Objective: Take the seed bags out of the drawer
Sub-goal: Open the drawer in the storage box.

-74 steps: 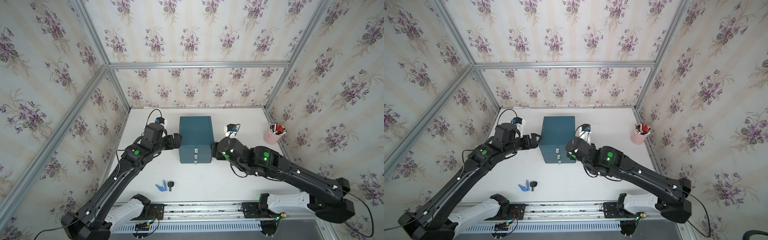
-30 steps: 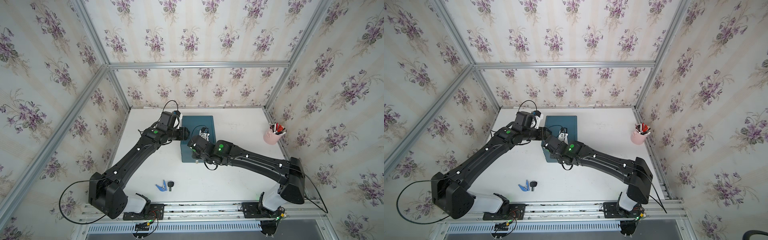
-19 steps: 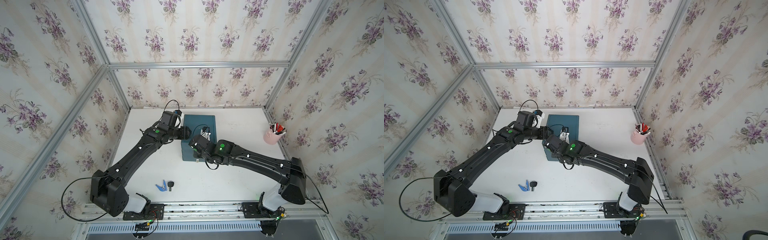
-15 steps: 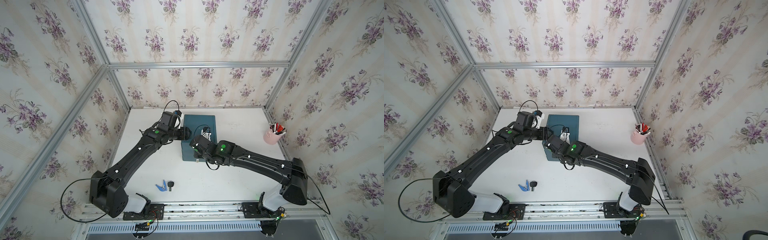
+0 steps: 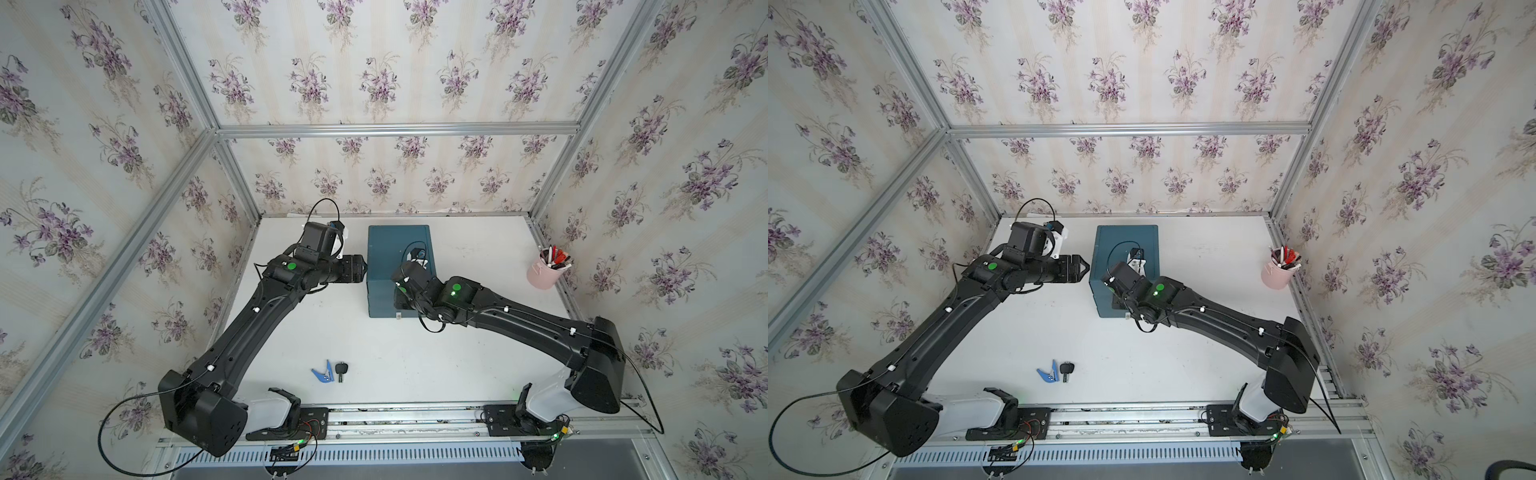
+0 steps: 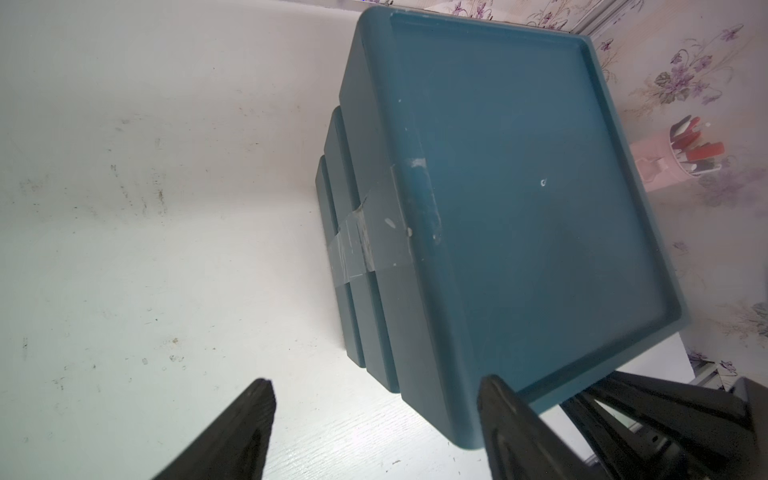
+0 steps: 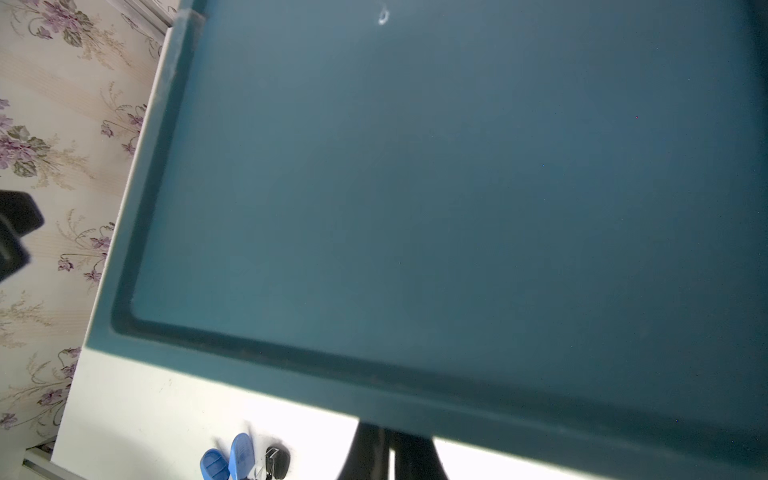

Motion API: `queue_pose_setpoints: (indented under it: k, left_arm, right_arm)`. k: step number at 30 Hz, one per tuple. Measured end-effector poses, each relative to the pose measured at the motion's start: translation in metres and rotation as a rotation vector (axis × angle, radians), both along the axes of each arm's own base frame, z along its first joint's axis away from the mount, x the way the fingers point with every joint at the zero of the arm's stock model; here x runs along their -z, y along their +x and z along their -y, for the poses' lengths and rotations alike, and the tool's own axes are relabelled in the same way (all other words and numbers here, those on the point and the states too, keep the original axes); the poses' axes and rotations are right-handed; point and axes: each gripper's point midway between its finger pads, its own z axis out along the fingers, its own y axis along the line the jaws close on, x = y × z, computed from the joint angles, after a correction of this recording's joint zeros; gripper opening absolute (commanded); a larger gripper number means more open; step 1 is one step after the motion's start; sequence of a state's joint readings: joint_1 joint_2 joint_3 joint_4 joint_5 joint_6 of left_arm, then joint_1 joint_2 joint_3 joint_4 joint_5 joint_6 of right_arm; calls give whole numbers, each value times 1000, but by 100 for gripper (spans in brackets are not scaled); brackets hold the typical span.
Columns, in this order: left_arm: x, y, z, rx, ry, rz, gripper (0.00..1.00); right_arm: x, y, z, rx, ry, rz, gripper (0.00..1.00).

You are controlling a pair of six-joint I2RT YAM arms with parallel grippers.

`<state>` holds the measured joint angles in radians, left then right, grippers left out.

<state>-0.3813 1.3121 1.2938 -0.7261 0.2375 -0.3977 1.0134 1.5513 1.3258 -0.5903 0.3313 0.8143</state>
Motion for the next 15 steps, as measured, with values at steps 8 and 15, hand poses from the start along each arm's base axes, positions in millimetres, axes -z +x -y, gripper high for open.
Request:
queue_pose_setpoints:
  k: [8,15]
  left_arm:
    - [22,3,11,26,-18,-94,82]
    - [28,18,28,41,-94,-86,81]
  right_arm:
    - [3,6,-9,-47,86,-11,0]
    - [5,8,-15,-65,104,-15,0]
